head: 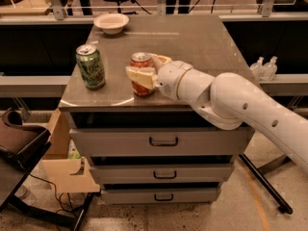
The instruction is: Move coke can near paper bowl
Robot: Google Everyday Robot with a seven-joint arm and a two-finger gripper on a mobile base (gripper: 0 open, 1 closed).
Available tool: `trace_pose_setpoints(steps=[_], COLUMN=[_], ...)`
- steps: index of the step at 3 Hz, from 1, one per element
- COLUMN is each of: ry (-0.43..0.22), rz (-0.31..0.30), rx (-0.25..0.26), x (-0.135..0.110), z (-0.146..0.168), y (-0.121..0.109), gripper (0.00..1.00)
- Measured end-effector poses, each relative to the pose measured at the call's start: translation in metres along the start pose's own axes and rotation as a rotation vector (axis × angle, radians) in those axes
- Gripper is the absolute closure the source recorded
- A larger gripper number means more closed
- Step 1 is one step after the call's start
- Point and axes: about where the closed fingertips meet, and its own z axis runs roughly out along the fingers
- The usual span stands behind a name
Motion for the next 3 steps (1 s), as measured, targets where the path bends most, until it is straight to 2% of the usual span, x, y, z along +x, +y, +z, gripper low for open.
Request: trace_pose_setpoints(steps=[1, 2, 3], ry=[0.000, -0.001, -0.001], rz=[-0.001, -0.001, -0.001], rx=[-0.003, -0.006, -0.006], x=[-0.0006, -0.0012, -0.0012], z=[0.0011, 0.0021, 0.0022], y=[0.0015, 0.0031, 0.0032], gripper=[0.86, 1.00, 1.00])
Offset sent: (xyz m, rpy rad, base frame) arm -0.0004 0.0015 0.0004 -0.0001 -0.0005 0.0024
